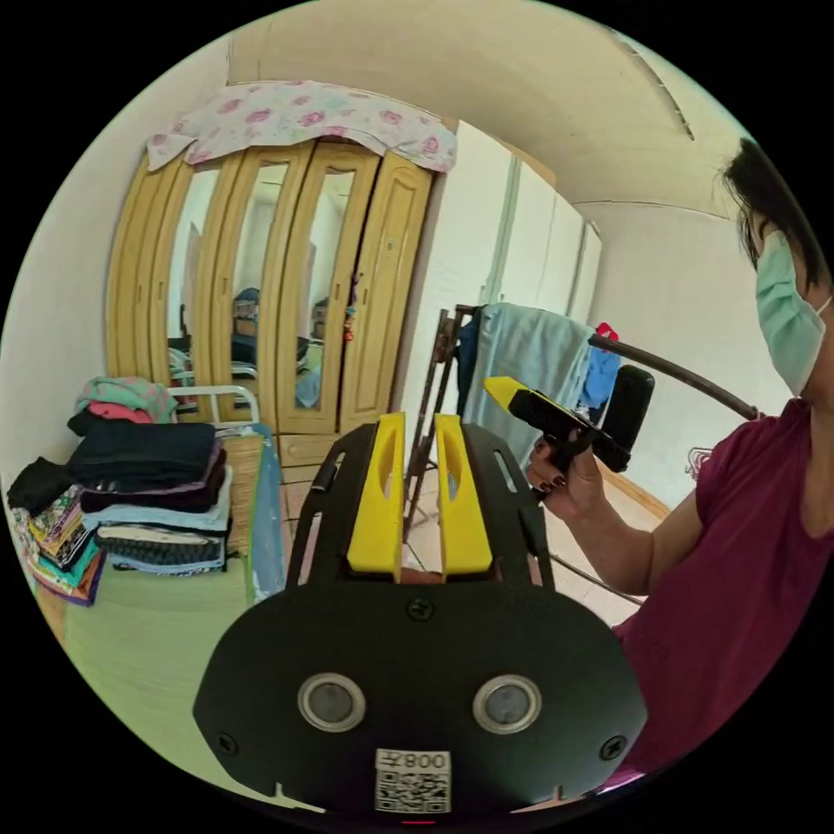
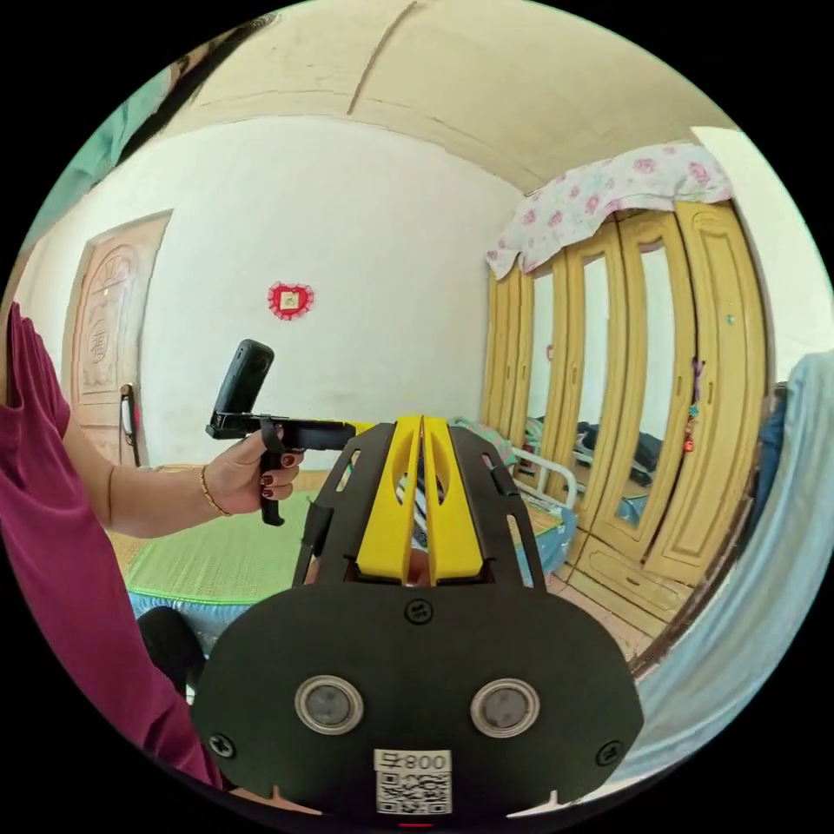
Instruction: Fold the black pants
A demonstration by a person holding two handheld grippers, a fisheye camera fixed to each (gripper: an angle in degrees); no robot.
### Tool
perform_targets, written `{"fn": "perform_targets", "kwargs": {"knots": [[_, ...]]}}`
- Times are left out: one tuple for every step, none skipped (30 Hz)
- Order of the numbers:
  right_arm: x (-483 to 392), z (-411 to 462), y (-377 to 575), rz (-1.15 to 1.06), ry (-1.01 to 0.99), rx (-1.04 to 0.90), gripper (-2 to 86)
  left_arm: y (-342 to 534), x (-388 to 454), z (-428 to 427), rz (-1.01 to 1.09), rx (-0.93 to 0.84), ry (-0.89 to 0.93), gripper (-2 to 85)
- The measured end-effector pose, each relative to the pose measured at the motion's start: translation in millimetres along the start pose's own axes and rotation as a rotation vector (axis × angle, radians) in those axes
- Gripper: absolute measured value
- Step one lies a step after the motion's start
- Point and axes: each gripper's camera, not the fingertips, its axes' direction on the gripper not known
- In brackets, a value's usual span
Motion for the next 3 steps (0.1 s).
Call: {"fn": "perform_targets", "kwargs": {"knots": [[0,-29,-1,0.017,0.081,0.009,0.1,-16,21,24,0.036,-0.032,0.04,7.5],[1,-56,-2,0.035,0.156,0.012,0.1,-23,32,36,0.055,-0.043,0.055,7.7],[1,-69,-2,0.047,0.19,0.015,0.1,-37,54,58,0.091,-0.057,0.076,8.0]]}}
